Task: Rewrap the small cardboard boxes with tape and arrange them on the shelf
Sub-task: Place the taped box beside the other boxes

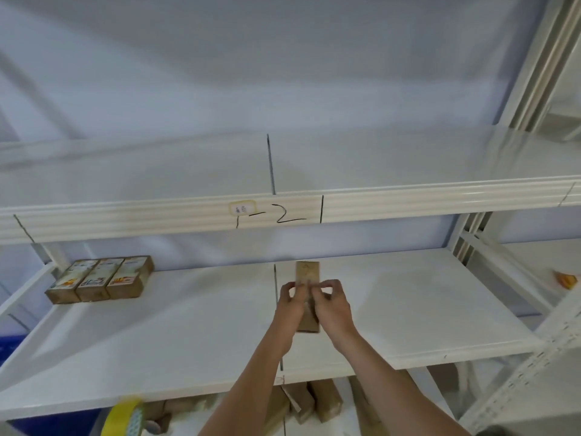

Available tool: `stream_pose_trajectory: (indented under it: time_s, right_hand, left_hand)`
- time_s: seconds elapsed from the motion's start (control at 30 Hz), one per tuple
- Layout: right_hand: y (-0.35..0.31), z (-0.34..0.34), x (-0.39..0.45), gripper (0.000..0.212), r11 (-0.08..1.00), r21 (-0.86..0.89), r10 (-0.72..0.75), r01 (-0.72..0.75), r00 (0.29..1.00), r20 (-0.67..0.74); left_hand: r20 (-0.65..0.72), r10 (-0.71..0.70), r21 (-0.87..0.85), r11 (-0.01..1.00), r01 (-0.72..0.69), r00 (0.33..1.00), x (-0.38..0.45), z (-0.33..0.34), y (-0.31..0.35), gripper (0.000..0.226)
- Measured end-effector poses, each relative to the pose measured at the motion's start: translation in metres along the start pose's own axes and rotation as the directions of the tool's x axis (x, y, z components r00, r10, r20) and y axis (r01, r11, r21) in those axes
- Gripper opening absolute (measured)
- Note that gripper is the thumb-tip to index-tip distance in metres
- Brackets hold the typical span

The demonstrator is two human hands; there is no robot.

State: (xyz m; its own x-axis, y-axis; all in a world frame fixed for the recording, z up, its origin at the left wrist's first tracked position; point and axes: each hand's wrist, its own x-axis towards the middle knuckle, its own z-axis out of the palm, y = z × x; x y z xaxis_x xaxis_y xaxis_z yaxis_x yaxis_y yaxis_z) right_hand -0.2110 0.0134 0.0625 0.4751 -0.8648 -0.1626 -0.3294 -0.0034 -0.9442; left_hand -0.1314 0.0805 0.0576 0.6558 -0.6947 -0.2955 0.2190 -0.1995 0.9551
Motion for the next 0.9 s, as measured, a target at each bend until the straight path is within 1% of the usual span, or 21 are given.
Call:
stream_pose_trajectory:
  time_s: [0.03,0.1,0.13,0.17,0.23,0.27,0.3,0.33,0.37,0.4,0.43,0.47,0.5,0.53,0.63,0.7,0.8,0.9]
  right_hand:
    - [0.0,-0.004,0.001,0.019,0.998,-0.039,-0.045,0.045,0.999,0.002]
    - [0.004,-0.01,0.006,0.023,0.985,-0.123,-0.118,0.117,0.993,-0.005]
    - [0.006,-0.014,0.01,0.024,0.985,-0.119,-0.123,0.122,0.992,-0.001]
    - [0.008,-0.017,0.014,0.025,0.991,-0.079,-0.111,0.111,0.994,0.005]
    - [0.012,-0.023,0.023,0.024,0.997,0.044,-0.067,0.067,0.998,-0.01]
    - [0.014,-0.025,0.027,0.021,0.994,0.103,-0.038,0.041,0.999,-0.031]
    - [0.016,-0.027,0.03,0.016,0.99,0.143,-0.002,0.01,0.999,-0.054]
    - [0.017,-0.028,0.033,0.012,0.984,0.177,0.041,-0.03,0.997,-0.06]
    - [0.017,-0.027,0.034,0.017,0.975,0.206,0.094,-0.085,0.995,-0.033]
    - [0.018,-0.026,0.034,0.026,0.961,0.237,0.138,-0.142,0.99,0.032]
    - [0.016,-0.024,0.032,0.034,0.946,0.266,0.161,-0.185,0.981,0.112]
    - [0.012,-0.022,0.03,0.041,0.936,0.284,0.16,-0.207,0.971,0.18]
    - [0.008,-0.021,0.029,0.046,0.937,0.282,0.149,-0.208,0.965,0.217]
    - [0.005,-0.019,0.029,0.049,0.944,0.265,0.14,-0.198,0.965,0.222]
    - [0.006,-0.013,0.033,0.05,0.966,0.21,0.123,-0.154,0.981,0.152]
    - [0.011,-0.008,0.034,0.047,0.967,0.206,0.129,-0.149,0.986,0.107]
    - [0.021,-0.003,0.029,0.043,0.961,0.246,0.113,-0.127,0.991,0.069]
    - [0.026,-0.002,0.026,0.043,0.958,0.257,0.113,-0.123,0.992,0.053]
  left_hand:
    - [-0.01,0.002,-0.023,1.0,-0.003,1.0,0.001,0.002,-0.002,0.04]
    - [-0.047,0.028,-0.045,0.999,-0.03,0.999,0.005,0.001,-0.006,0.062]
    - [-0.057,0.044,-0.038,0.998,-0.046,0.997,0.007,0.0,-0.007,0.067]
    - [-0.056,0.047,-0.018,0.999,-0.048,0.997,0.012,-0.002,-0.009,0.069]
    - [-0.049,0.014,0.006,1.0,-0.014,0.999,0.018,-0.008,-0.011,0.068]
    - [-0.041,-0.016,-0.011,1.0,0.016,0.999,0.02,-0.011,-0.011,0.066]
    - [-0.013,-0.06,-0.06,0.996,0.059,0.998,0.024,-0.014,-0.012,0.061]
    - [0.03,-0.101,-0.148,0.983,0.105,0.994,0.027,-0.016,-0.012,0.055]
    - [0.095,-0.115,-0.233,0.963,0.134,0.989,0.029,-0.017,-0.011,0.05]
    - [0.151,-0.105,-0.298,0.943,0.147,0.983,0.031,-0.018,-0.011,0.047]
    - [0.186,-0.088,-0.311,0.94,0.143,0.979,0.034,-0.019,-0.012,0.047]
    - [0.21,-0.071,-0.302,0.944,0.134,0.975,0.036,-0.018,-0.011,0.049]
    - [0.221,-0.057,-0.276,0.954,0.119,0.974,0.039,-0.017,-0.013,0.051]
    - [0.234,-0.046,-0.262,0.959,0.109,0.971,0.042,-0.017,-0.014,0.052]
    - [0.211,-0.059,-0.189,0.977,0.1,0.976,0.052,-0.015,-0.017,0.043]
    - [0.189,-0.074,-0.128,0.987,0.099,0.979,0.055,-0.011,-0.016,0.04]
    - [0.118,-0.034,-0.041,0.998,0.04,0.992,0.05,-0.003,-0.017,0.039]
    - [0.096,-0.002,-0.024,1.0,0.004,0.995,0.049,-0.001,-0.026,0.045]
